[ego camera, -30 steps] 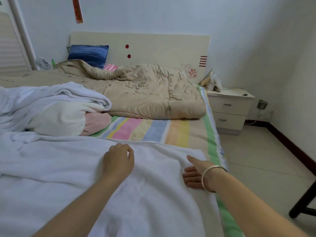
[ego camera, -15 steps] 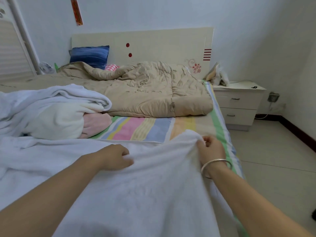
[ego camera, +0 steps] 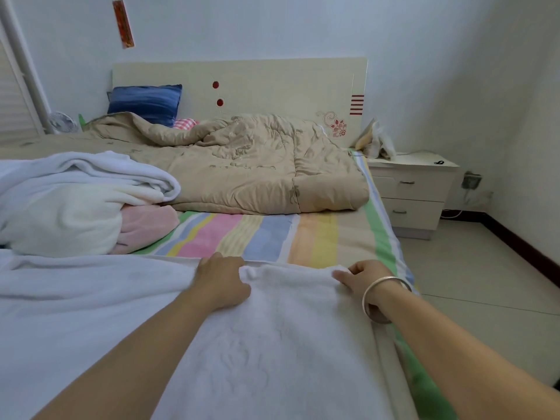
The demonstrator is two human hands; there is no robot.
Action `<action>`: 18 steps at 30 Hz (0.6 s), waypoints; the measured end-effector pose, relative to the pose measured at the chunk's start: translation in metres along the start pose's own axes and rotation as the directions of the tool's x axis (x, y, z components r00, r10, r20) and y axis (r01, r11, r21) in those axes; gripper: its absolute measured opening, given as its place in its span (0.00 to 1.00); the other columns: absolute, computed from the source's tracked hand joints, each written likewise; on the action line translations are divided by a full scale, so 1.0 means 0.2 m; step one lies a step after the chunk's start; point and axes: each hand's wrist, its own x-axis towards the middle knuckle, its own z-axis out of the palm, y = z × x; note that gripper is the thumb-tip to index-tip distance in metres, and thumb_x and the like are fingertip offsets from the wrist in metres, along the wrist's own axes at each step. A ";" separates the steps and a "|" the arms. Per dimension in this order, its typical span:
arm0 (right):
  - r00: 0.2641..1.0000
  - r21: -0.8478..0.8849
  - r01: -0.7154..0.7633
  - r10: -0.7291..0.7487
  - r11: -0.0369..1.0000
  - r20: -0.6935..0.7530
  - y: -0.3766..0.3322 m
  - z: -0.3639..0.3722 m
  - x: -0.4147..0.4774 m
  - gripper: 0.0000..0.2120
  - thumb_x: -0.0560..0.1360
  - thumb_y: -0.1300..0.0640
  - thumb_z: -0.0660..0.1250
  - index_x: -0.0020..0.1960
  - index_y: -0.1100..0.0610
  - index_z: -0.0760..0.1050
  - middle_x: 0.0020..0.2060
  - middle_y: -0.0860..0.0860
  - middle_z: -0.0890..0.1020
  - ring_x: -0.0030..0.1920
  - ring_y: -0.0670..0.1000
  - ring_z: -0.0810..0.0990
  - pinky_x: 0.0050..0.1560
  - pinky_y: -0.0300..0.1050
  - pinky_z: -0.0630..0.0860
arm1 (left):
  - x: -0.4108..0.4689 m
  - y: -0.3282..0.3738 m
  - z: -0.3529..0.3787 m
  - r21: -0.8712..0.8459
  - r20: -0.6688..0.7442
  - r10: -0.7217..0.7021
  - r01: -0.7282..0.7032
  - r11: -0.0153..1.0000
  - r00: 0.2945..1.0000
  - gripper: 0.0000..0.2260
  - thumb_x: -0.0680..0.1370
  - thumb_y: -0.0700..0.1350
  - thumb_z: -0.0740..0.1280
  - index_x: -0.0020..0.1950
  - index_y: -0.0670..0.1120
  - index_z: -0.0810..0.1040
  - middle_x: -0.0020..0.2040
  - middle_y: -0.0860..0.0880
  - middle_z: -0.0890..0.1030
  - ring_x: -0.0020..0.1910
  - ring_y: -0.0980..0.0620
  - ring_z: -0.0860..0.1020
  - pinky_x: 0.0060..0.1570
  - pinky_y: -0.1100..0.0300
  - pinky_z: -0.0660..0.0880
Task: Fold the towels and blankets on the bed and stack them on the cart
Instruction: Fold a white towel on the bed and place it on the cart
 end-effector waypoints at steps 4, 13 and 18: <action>0.996 0.077 0.034 -0.028 0.996 -0.080 0.08 0.04 0.04 0.10 0.76 0.50 0.67 0.38 0.54 0.75 0.34 0.51 0.77 0.38 0.53 0.76 0.39 0.43 0.69 | 0.11 -0.05 -0.09 0.087 0.204 -0.147 0.131 0.988 0.968 0.25 0.81 0.58 0.46 0.69 0.49 0.71 0.70 0.43 0.69 0.71 0.43 0.61 0.69 0.47 0.55; 0.990 0.257 0.017 0.020 0.966 -0.140 0.19 0.07 0.09 0.12 0.74 0.53 0.69 0.34 0.53 0.73 0.31 0.50 0.76 0.37 0.53 0.74 0.40 0.43 0.69 | 0.14 -0.13 -0.16 0.073 0.435 -0.056 0.027 0.997 0.899 0.21 0.78 0.65 0.57 0.40 0.49 0.75 0.52 0.50 0.76 0.57 0.49 0.73 0.63 0.54 0.67; 0.987 0.255 0.049 -0.008 0.966 -0.161 0.20 0.08 0.09 0.09 0.74 0.52 0.69 0.37 0.53 0.76 0.33 0.50 0.78 0.36 0.52 0.75 0.39 0.43 0.69 | 0.09 -0.18 -0.19 -0.233 0.413 0.121 -0.024 0.972 0.903 0.19 0.76 0.61 0.64 0.35 0.48 0.69 0.34 0.53 0.69 0.35 0.53 0.67 0.42 0.59 0.65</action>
